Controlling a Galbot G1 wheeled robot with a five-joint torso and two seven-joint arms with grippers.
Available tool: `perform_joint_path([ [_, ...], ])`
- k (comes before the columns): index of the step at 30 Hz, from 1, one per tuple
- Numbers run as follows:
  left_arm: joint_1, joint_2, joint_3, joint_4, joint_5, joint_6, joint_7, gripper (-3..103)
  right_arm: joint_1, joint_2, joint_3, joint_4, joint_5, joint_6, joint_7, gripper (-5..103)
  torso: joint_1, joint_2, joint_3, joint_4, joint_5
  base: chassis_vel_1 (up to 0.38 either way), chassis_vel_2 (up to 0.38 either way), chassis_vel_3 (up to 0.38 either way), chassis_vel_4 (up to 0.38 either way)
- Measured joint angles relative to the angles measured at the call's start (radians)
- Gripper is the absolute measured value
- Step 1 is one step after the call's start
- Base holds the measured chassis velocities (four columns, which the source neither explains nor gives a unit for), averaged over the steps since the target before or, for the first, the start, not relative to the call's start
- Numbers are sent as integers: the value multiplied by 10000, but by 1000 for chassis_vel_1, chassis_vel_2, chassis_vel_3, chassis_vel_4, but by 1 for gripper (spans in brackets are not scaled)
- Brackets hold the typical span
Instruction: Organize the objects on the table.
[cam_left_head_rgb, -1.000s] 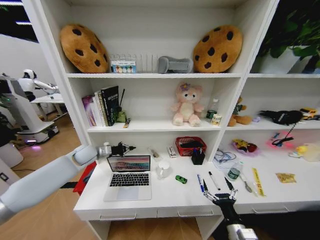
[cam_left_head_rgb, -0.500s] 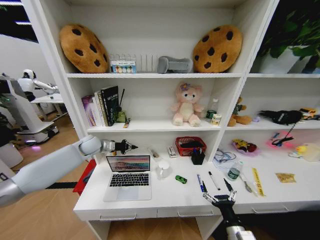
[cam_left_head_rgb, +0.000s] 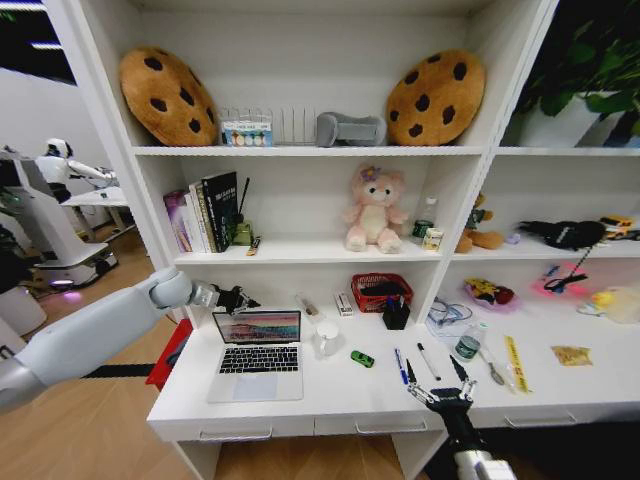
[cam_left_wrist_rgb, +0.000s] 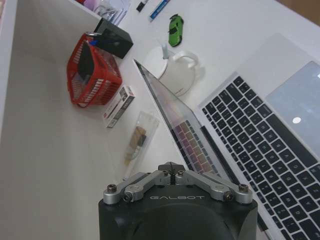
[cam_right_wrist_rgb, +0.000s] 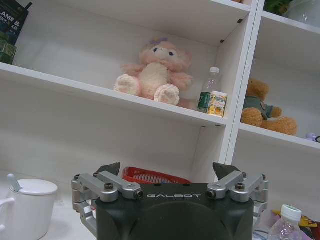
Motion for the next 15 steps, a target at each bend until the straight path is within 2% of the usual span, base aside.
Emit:
perform_joint_path([
  [3, 342, 366, -256, -477, 83, -26, 670, 0, -63, 87, -12, -35, -45, 75, 0, 100, 0, 0, 1, 2, -3, 0, 0, 0, 0],
  [8, 777, 743, -601, -1051, 115, 83, 826, 0, -71, 92, -7, -51, -46, 109, 0, 100, 0, 0, 0, 1, 1, 0, 0, 0, 0],
  [9, 1775, 1310, -1237, -2069, 186, 395, 897, 0, -57, 77, -24, -44, -44, 108, 4, 100, 0, 0, 0, 0, 0, 0, 0, 0, 0],
  [10, 2411, 1510, -1686, -2519, 283, 542, 968, 0, -57, 77, -37, -20, -45, 105, 6, 100, -1, 0, 0, 1, 1, 0, 0, 0, 0],
  [11, 2411, 1510, -1686, -2519, 283, 542, 968, 0, -57, 77, -37, -20, -45, 105, 6, 100, -1, 0, 0, 1, 1, 0, 0, 0, 0],
  [14, 4774, 1842, -3403, -3525, 540, 747, 1139, 0, -108, 71, -38, 22, -41, 104, 16, 100, -1, 0, 0, 0, -4, 0, 0, 0, 0],
  [15, 4774, 1842, -3403, -3525, 540, 747, 1139, 0, -108, 71, -38, 22, -41, 104, 16, 100, -1, 0, 0, 0, -4, 0, 0, 0, 0],
])
